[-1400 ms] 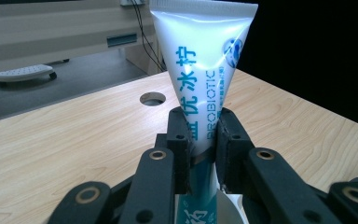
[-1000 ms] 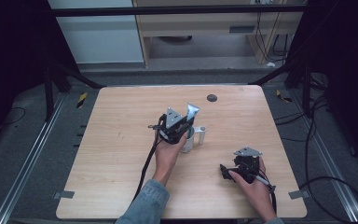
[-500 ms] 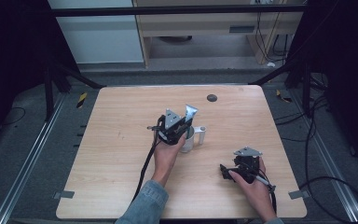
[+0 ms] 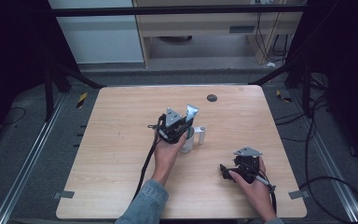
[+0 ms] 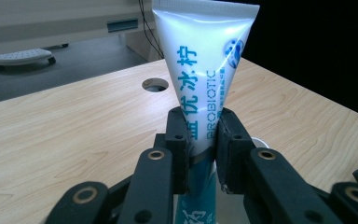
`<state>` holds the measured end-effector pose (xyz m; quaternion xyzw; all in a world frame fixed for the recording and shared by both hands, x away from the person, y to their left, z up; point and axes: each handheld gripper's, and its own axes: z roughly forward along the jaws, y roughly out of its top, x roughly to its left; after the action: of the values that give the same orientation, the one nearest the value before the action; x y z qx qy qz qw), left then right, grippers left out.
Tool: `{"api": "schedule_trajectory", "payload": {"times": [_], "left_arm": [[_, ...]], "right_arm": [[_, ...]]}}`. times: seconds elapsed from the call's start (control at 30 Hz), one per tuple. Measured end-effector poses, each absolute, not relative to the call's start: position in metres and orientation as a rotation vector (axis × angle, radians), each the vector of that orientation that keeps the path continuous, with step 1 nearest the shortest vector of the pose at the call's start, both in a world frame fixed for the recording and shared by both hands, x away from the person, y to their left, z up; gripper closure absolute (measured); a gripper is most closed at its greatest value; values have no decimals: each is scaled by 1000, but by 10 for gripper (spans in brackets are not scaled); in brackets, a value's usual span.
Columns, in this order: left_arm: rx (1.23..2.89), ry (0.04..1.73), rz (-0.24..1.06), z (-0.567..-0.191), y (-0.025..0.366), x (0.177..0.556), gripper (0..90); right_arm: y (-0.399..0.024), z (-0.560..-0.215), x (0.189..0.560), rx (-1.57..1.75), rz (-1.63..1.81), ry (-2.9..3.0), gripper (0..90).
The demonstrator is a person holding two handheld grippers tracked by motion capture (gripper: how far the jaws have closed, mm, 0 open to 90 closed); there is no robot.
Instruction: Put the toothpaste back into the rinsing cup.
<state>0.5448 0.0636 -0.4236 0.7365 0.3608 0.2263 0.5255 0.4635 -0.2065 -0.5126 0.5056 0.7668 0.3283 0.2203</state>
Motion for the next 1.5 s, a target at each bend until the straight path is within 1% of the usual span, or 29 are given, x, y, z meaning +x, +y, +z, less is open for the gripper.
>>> {"api": "schedule_trajectory", "payload": {"times": [0.3, 0.67, 0.93, 1.03, 1.07, 1.1, 1.27, 1.43, 1.5], "left_arm": [[1766, 869, 518, -422, 65, 548, 753], [1776, 870, 507, -423, 64, 548, 712], [1789, 870, 519, -423, 64, 548, 639], [1794, 872, 527, -423, 64, 548, 595], [1799, 872, 532, -424, 65, 548, 595], [1801, 872, 537, -424, 65, 548, 567], [1811, 875, 555, -423, 65, 547, 484], [1822, 871, 562, -422, 66, 546, 461], [1820, 877, 568, -421, 68, 545, 428]], "right_arm": [[-206, -513, 463, 1398, 908, 2120, 17], [-207, -513, 463, 1397, 908, 2121, 17], [-206, -513, 464, 1398, 908, 2120, 17], [-207, -513, 463, 1398, 908, 2120, 17], [-207, -513, 463, 1398, 908, 2120, 17], [-206, -513, 463, 1398, 908, 2120, 17], [-206, -513, 463, 1400, 909, 2120, 17], [-206, -513, 463, 1399, 908, 2121, 17], [-206, -513, 463, 1399, 908, 2120, 17]]}}
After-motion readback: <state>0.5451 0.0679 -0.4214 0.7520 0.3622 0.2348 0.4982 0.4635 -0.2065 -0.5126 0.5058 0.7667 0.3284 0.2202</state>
